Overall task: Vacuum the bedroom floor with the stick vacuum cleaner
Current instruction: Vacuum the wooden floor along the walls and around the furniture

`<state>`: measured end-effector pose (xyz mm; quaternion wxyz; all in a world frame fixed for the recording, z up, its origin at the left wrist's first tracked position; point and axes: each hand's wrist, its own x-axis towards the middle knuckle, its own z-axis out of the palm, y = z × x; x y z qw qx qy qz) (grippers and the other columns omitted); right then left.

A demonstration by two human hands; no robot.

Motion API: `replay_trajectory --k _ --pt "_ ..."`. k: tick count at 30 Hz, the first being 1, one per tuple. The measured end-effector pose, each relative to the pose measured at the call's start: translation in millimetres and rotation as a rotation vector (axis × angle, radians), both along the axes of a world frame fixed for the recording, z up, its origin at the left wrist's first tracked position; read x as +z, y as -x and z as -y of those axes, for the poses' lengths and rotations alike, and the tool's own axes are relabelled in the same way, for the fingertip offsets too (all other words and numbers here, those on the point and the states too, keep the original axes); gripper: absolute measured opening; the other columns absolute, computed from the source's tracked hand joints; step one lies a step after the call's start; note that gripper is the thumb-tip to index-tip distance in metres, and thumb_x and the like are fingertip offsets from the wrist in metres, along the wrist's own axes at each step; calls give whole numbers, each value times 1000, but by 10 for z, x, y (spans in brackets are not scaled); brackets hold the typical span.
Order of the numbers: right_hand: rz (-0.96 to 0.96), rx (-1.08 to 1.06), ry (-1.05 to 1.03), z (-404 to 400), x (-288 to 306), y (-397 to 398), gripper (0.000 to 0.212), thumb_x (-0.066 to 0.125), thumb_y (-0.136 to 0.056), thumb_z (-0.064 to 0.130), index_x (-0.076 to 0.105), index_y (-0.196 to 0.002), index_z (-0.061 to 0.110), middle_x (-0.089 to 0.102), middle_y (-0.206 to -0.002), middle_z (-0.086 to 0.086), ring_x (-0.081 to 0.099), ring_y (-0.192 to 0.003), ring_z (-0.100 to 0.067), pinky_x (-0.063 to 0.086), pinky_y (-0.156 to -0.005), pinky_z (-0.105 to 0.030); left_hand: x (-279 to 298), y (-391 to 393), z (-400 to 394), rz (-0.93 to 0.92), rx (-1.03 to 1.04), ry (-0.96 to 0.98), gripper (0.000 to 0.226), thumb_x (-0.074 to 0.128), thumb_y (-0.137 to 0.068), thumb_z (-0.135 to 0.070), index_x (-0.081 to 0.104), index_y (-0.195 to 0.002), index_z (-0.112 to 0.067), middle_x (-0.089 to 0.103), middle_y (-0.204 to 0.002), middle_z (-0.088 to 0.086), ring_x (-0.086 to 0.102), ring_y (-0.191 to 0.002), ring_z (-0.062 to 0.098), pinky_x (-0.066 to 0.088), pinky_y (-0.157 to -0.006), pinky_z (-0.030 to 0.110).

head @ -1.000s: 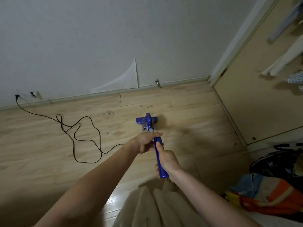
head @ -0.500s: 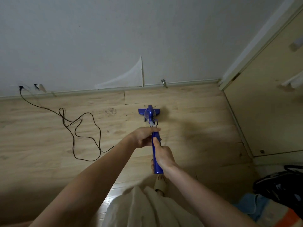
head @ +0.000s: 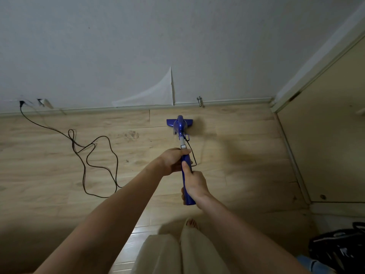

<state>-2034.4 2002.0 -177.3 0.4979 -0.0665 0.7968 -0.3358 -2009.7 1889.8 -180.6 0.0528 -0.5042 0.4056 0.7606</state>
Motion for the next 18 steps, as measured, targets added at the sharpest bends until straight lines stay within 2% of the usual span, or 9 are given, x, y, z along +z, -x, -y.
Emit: replay_trajectory --k 3,8,11,14,18 --pt "-9 20 -3 70 -40 175 54 35 -97 58 52 -79 10 59 -69 -8 58 -60 -24 56 -71 -41 -57 162 61 -6 6 12 15 59 -93 -19 53 -101 -7 59 -86 11 61 -75 19 54 -71 31" --pt "-11 45 -26 180 -144 483 61 35 -97 59 55 -94 1 59 -68 -11 56 -46 -21 49 -46 -29 -168 434 148 -14 45 17 21 61 -93 -19 53 -108 -6 58 -86 10 62 -74 19 56 -66 29" --pt "-37 83 -25 216 -204 646 57 35 -97 58 52 -90 5 56 -64 -9 53 -42 -20 46 -43 -27 -232 580 200 -16 58 13 19 62 -92 -17 53 -106 -8 59 -92 10 63 -78 19 55 -65 29" --pt "-68 117 -21 217 -262 814 57 35 -97 58 52 -93 4 56 -63 -8 53 -41 -19 44 -41 -26 -292 736 234 -15 70 11 25 64 -90 -14 52 -112 -7 59 -97 11 64 -82 22 56 -70 33" --pt "-100 148 -42 161 -254 1008 54 34 -97 59 48 -83 8 55 -61 -8 52 -40 -19 44 -39 -25 -318 922 187 -20 106 -15 17 67 -88 -14 55 -99 -10 59 -92 10 64 -78 21 57 -68 33"
